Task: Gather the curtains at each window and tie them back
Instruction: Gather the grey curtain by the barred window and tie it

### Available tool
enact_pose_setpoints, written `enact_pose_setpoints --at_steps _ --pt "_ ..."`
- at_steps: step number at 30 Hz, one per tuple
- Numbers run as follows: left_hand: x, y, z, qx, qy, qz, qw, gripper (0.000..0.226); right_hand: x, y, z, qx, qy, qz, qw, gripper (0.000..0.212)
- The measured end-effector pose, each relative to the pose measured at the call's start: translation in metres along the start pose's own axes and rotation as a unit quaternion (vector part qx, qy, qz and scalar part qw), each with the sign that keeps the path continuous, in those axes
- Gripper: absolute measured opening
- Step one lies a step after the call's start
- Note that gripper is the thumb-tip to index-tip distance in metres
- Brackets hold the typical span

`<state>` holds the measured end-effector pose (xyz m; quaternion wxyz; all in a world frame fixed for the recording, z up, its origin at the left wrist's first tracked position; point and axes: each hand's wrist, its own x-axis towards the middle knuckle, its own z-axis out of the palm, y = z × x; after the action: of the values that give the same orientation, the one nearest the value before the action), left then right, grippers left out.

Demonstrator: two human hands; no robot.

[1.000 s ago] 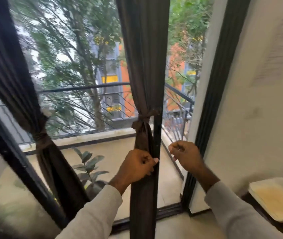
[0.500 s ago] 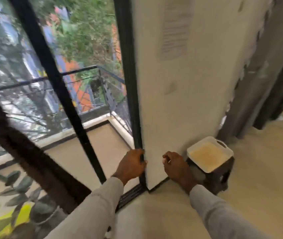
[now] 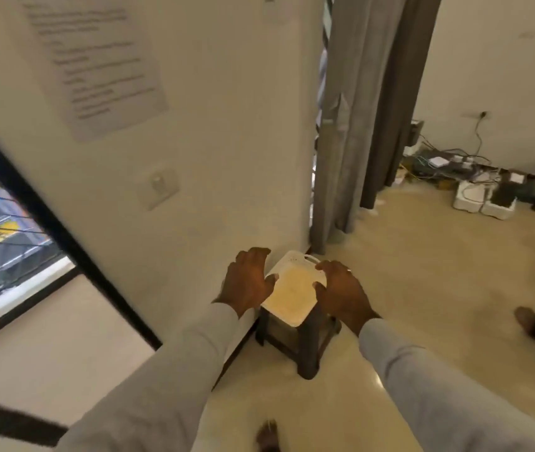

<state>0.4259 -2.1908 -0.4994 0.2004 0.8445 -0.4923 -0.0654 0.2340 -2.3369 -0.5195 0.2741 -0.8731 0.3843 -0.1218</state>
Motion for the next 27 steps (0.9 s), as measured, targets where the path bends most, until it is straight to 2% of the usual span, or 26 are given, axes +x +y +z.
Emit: enact_pose_setpoints --at_steps 7,13,20,27 --pt "0.166 0.036 0.029 0.005 0.014 0.066 0.998 0.067 0.118 0.049 -0.04 -0.068 0.062 0.013 0.996 0.061" --pt "0.296 0.063 0.045 0.015 0.004 0.115 0.993 0.065 0.214 0.086 -0.067 -0.07 0.103 0.046 0.991 0.069" --pt "0.433 0.113 0.074 0.031 0.009 0.141 0.989 0.063 0.322 0.152 -0.118 -0.066 0.117 0.066 0.989 0.069" --pt "0.555 0.178 0.12 0.03 0.042 0.102 0.993 0.059 0.446 0.232 -0.179 -0.035 0.095 0.052 0.994 0.07"
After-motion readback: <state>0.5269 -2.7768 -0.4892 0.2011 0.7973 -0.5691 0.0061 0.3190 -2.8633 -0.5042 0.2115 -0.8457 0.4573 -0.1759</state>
